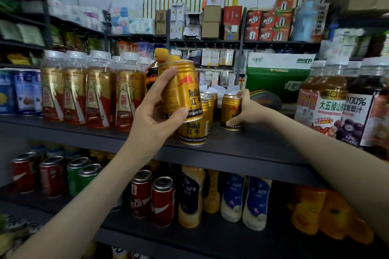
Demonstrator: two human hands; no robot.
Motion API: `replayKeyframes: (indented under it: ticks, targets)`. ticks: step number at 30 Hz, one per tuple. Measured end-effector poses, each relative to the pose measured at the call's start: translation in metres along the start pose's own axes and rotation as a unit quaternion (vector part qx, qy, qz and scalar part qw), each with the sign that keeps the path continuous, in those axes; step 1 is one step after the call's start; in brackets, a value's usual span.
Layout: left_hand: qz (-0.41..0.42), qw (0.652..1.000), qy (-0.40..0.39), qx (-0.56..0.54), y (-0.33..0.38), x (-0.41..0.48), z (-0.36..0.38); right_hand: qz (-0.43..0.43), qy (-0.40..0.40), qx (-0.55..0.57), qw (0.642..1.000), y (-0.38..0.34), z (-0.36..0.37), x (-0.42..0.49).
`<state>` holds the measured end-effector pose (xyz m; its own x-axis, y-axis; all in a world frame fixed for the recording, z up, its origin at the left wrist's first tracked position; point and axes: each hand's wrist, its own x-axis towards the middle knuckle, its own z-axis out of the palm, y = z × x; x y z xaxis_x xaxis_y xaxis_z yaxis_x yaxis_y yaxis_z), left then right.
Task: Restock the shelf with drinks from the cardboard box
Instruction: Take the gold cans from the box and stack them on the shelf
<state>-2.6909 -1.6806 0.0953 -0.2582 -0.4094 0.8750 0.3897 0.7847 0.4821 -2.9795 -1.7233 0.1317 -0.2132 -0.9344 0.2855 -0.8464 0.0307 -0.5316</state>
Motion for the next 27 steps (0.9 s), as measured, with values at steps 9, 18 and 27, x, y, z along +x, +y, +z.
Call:
replayKeyframes:
  ticks: [9, 18, 27]
  targets:
    - [0.007, 1.000, -0.025, -0.005, -0.001, 0.009, -0.010, 0.040, -0.008, -0.031, 0.999, -0.005, 0.006, 0.011]
    - [0.023, 0.995, -0.096, 0.006, 0.000, 0.022, 0.007, -0.077, 0.140, 0.194, 0.968, -0.049, -0.038, -0.046]
    - [0.070, 0.974, -0.141, 0.162, -0.007, 0.043, 0.053, -0.151, -0.019, 0.290, 0.945, -0.089, -0.047, -0.123]
